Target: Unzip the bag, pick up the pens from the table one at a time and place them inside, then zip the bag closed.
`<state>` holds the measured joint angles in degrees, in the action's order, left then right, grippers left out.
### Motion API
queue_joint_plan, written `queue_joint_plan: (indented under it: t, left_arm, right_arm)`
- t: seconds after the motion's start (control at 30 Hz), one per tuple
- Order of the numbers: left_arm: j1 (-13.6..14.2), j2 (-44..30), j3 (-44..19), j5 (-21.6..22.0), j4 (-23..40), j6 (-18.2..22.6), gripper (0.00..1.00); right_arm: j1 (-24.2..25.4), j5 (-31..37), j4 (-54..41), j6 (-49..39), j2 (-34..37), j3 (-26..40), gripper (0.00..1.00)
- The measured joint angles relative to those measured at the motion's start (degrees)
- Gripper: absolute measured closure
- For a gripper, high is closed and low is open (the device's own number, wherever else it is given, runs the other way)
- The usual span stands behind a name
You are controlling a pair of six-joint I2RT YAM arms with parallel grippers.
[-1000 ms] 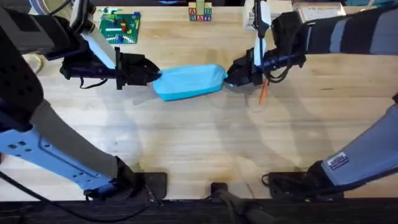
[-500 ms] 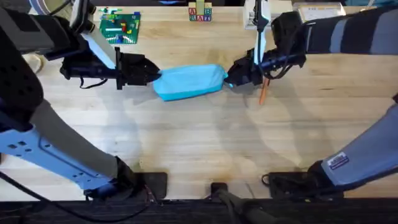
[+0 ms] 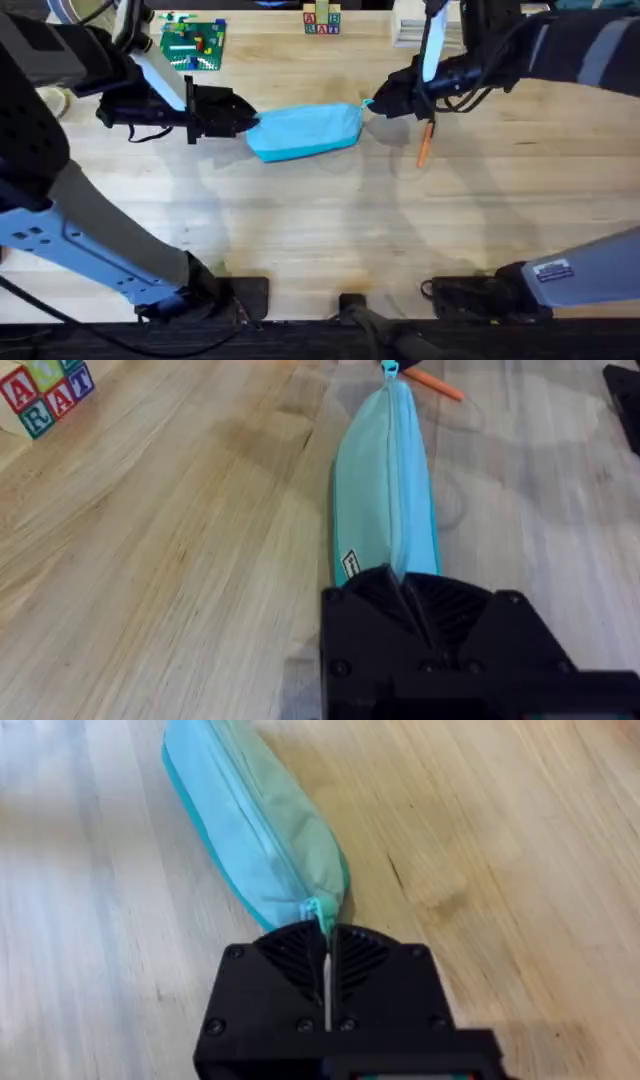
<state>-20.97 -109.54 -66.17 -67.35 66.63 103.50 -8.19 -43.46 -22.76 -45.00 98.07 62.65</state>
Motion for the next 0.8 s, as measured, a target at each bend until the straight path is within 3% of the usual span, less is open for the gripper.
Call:
queue_joint_plan:
  t: [0.33,0.8]
  left_arm:
    - [0.0,0.0,0.0,0.0,0.0,0.0,0.958]
    - [0.0,0.0,0.0,0.0,-0.2,0.0,0.958]
  right_arm:
    - [-0.8,0.6,-0.4,4.2,-3.1,0.0,0.97]
    - [-7.5,1.1,0.3,4.7,-4.5,0.0,0.97]
